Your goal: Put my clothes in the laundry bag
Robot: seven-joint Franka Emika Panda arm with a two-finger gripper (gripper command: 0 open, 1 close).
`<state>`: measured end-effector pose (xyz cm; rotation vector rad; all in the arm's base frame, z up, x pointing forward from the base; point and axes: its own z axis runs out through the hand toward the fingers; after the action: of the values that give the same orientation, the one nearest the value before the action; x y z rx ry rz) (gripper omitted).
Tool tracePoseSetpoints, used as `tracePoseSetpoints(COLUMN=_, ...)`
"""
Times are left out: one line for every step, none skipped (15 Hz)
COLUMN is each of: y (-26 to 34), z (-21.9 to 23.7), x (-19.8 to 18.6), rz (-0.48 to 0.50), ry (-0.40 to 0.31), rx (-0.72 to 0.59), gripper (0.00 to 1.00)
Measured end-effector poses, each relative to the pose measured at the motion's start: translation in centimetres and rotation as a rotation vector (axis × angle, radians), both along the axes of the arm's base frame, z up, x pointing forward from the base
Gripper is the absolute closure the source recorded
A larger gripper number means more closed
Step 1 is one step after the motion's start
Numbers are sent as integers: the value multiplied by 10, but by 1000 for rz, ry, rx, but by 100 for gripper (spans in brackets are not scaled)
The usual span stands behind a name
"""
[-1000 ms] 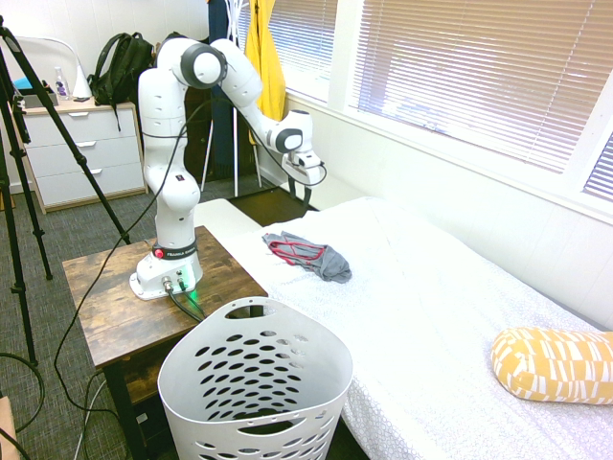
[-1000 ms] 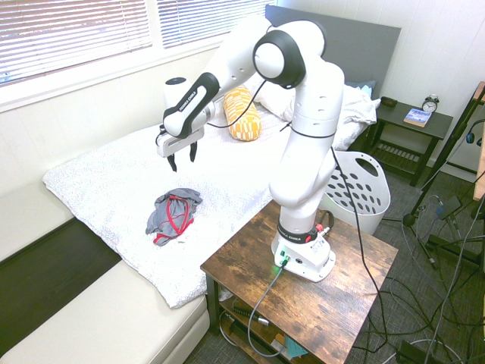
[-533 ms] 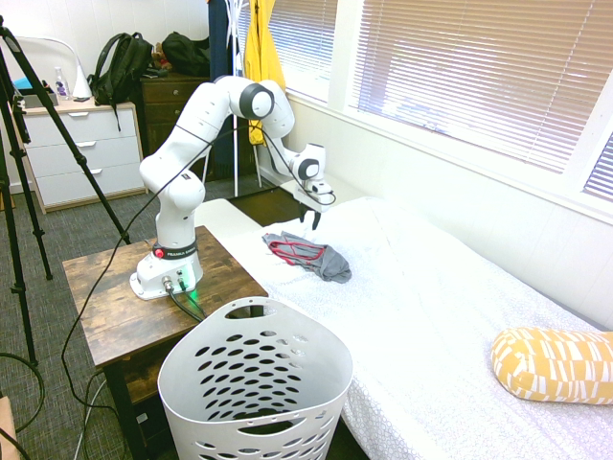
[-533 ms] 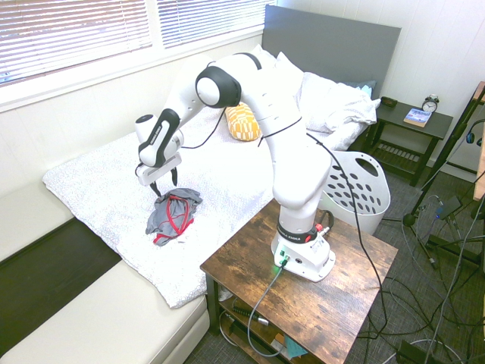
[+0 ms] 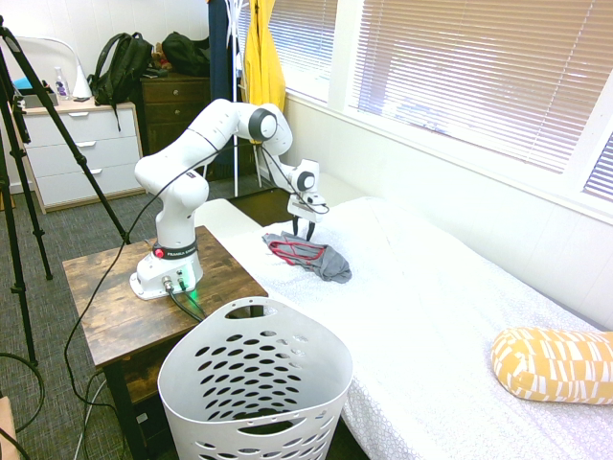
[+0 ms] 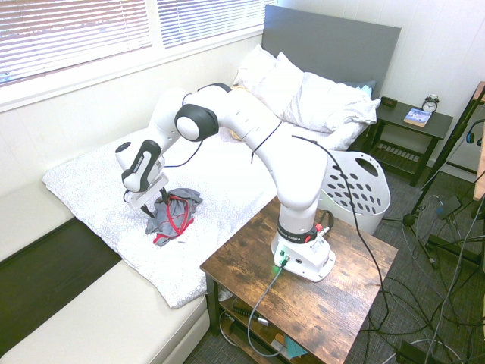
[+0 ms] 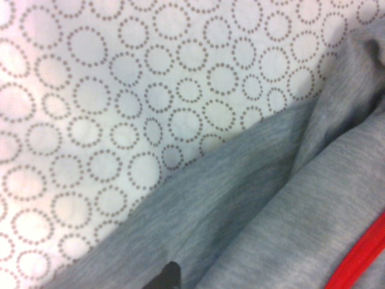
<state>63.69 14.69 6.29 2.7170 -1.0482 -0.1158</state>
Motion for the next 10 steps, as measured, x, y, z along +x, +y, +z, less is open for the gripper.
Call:
tracePoseSetpoints(y=0, z=-8, x=2, rz=-7, ry=17, rx=-15, gripper=0)
tracePoseSetpoints(y=0, z=-16, x=4, rz=-9, ry=36, rx=-32, gripper=0)
tracePoseSetpoints(y=-1, z=-24, x=3, rz=-5, ry=52, rx=-50, gripper=0)
tracePoseSetpoints(y=-2, z=-31, x=2, rz=1, ry=65, rx=-70, gripper=0)
tracePoseSetpoints(y=-4, z=-36, x=1, rz=-2, ry=84, rx=-88, gripper=0)
tracePoseSetpoints(y=-9, z=-41, x=-1, rz=-8, ry=105, rx=-102, gripper=0)
tracePoseSetpoints(y=-14, z=-45, x=-3, rz=-12, ry=114, rx=-113, gripper=100)
tracePoseSetpoints(y=-19, z=-49, x=-4, rz=-13, ry=118, rx=-123, gripper=100)
tracePoseSetpoints(y=-23, z=-53, x=-5, rz=-14, ry=123, rx=-131, gripper=100)
tracePoseSetpoints(y=-24, z=-55, x=-6, rz=-14, ry=126, rx=-134, gripper=100)
